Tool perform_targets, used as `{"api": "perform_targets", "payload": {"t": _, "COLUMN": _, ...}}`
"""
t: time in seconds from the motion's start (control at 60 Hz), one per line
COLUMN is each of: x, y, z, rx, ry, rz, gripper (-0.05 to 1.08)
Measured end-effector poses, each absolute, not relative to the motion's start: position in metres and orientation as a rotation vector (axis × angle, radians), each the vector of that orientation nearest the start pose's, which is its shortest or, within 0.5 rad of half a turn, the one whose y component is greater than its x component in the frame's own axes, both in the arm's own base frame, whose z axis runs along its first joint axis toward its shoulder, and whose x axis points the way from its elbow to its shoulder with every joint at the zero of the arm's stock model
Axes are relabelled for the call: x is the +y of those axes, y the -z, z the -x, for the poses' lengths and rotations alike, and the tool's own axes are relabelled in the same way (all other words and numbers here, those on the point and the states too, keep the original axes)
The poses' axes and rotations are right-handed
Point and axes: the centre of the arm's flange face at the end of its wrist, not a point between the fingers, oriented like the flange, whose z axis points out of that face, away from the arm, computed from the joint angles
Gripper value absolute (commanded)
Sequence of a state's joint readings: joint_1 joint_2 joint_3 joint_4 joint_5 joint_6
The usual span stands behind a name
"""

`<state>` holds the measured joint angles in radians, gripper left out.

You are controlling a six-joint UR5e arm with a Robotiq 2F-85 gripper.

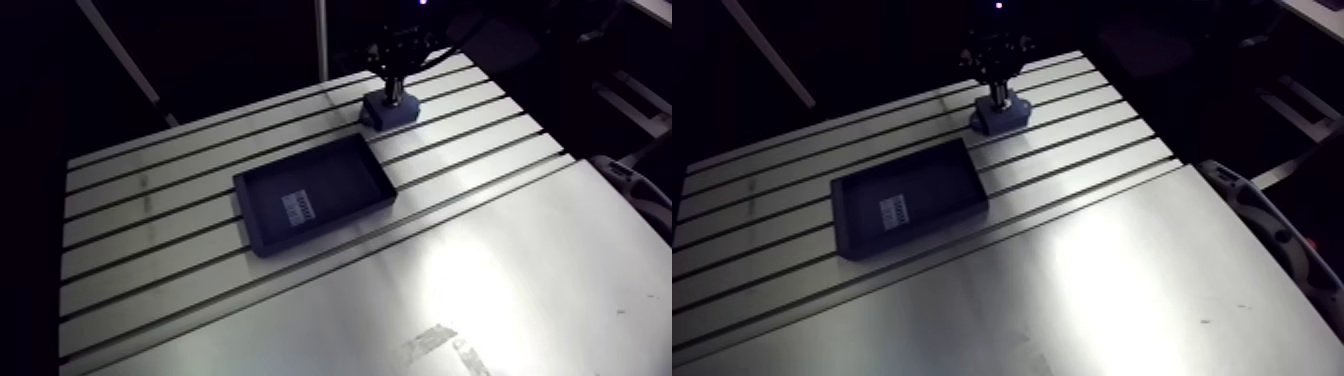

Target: Pick up the bearing and press it into the housing until flush.

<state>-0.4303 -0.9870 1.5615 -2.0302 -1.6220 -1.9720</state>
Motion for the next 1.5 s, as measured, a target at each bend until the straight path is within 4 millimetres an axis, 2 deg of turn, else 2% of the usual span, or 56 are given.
{"api": "perform_targets", "payload": {"t": 1.5, "x": 0.1571, "y": -0.1852, "z": 0.6465, "rx": 3.02, "ry": -0.003, "rz": -0.041, "gripper": 1.08}}
